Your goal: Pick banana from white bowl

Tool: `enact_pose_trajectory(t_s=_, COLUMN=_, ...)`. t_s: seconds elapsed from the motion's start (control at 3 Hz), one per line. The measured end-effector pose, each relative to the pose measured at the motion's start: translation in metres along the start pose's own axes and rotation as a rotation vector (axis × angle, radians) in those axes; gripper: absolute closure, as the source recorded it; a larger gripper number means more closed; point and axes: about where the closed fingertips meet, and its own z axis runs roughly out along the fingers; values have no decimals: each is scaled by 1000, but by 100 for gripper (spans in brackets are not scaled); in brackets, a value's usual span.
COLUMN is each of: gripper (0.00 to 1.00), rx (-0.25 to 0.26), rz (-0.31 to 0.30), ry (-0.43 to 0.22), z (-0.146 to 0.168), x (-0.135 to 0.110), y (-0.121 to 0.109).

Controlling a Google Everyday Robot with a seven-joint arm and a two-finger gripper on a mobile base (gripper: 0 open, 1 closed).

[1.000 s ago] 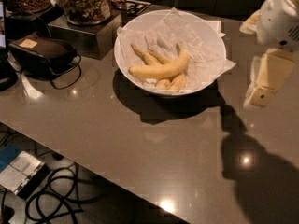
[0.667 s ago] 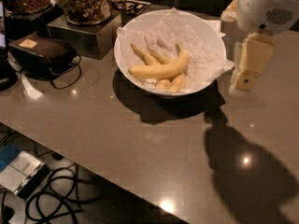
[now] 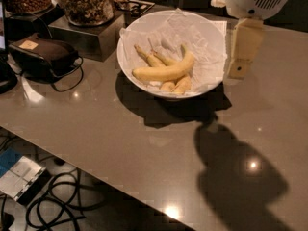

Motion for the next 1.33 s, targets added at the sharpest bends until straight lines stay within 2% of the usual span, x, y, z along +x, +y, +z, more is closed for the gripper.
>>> enact_pose_trajectory(t_s=0.33, gripper=0, rx=1, rz=1, ry=0, z=0, x=0, y=0)
enact_pose_trajectory(t_s=0.67, gripper=0, rx=-10, rz=-33, ry=-8, z=19, x=-14, y=-23)
enact_pose_trajectory(t_s=1.33, gripper=23, rx=-75, rz=-79, ry=-2, z=68, x=-25, y=-54)
